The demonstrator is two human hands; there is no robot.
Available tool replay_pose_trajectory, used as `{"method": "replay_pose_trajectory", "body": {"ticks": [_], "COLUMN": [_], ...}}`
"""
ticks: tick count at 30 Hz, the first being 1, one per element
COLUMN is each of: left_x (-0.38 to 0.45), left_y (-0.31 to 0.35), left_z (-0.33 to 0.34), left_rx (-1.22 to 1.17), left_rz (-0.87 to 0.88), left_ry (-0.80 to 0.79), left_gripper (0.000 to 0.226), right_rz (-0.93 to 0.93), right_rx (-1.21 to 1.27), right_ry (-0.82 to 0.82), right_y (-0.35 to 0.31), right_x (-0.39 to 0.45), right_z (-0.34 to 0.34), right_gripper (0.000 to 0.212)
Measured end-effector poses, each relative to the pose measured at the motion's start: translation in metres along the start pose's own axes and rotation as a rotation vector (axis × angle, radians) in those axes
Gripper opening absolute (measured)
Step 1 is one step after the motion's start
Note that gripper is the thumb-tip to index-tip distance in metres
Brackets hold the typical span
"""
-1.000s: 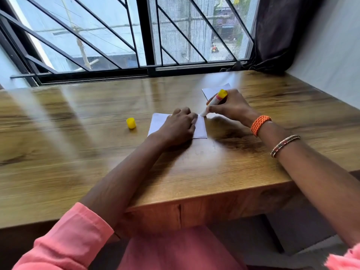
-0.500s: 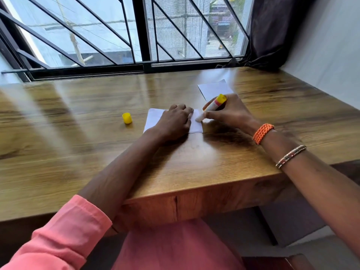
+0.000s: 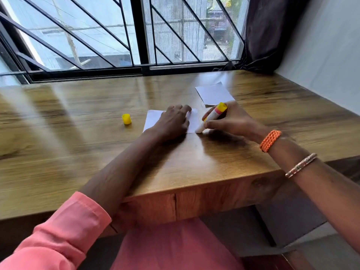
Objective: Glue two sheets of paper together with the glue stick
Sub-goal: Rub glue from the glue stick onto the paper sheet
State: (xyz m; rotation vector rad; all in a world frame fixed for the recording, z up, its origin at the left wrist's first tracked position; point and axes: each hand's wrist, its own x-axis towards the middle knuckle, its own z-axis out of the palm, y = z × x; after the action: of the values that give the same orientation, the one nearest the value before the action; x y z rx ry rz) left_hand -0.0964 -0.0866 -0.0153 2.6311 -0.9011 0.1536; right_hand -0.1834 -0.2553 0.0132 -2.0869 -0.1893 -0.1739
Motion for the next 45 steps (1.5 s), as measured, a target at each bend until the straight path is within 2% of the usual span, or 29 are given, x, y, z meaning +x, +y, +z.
{"method": "replay_pose_trajectory", "body": {"ticks": [3,7,9,11,13,16,18,22,25,28,31,33,35,38,41,43,45], "left_x": [0.004,0.015,0.021,0.026,0.031,0.038,0.042,0.051,0.053,0.049,0.042,0.036,0.031,0.022,0.016,0.016,0.017], "left_y": [-0.005,-0.017,-0.02,-0.021,-0.02,-0.02,-0.02,-0.02,-0.02,-0.025,-0.037,-0.045,-0.052,-0.052,-0.046,-0.045,-0.047], "left_z": [-0.005,-0.016,-0.019,-0.02,-0.02,-0.023,-0.025,-0.031,-0.039,-0.047,-0.053,-0.055,-0.054,-0.049,-0.047,-0.046,-0.045], "left_rx": [-0.129,-0.109,0.01,0.09,0.113,0.135,0.098,-0.034,-0.171,-0.258,-0.377,-0.423,-0.382,-0.278,0.031,0.191,0.255], "left_rz": [0.03,0.035,-0.003,-0.044,-0.046,-0.059,-0.066,-0.043,-0.062,-0.129,-0.283,-0.43,-0.559,-0.637,-0.667,-0.56,-0.362], "left_ry": [0.034,0.068,-0.033,-0.15,-0.198,-0.229,-0.246,-0.269,-0.197,-0.105,0.071,0.157,0.128,0.061,0.01,-0.002,-0.023], "left_gripper": [0.043,0.041,0.053,0.066,0.069,0.055,0.046,0.044,0.021,0.011,0.014,0.029,0.048,0.054,0.061,0.059,0.052], "right_rz": [0.073,0.103,0.105,0.106,0.128,0.181,0.197,0.165,0.143,0.137,0.093,0.103,0.137,0.167,0.181,0.175,0.149], "right_rx": [0.116,0.368,0.458,0.484,0.529,0.595,0.56,0.613,0.64,0.634,0.57,0.544,0.481,0.308,0.253,0.183,0.107], "right_ry": [-0.074,0.002,0.07,0.14,0.202,0.261,0.258,0.271,0.304,0.312,0.277,0.291,0.304,0.265,0.275,0.264,0.242], "right_y": [0.002,0.011,0.012,0.012,0.012,0.019,0.021,0.019,0.018,0.018,0.015,0.014,0.013,0.009,0.005,0.006,0.007], "right_x": [0.01,0.036,0.05,0.061,0.068,0.078,0.079,0.077,0.077,0.079,0.082,0.085,0.088,0.089,0.095,0.1,0.105], "right_z": [-0.011,-0.022,-0.025,-0.024,-0.018,-0.008,-0.005,-0.006,-0.008,-0.007,-0.005,-0.003,-0.001,0.008,0.017,0.022,0.026], "right_gripper": [0.013,0.004,0.001,0.011,0.015,0.017,0.01,0.013,0.011,0.012,0.018,0.01,0.002,0.006,0.008,0.008,0.005]}}
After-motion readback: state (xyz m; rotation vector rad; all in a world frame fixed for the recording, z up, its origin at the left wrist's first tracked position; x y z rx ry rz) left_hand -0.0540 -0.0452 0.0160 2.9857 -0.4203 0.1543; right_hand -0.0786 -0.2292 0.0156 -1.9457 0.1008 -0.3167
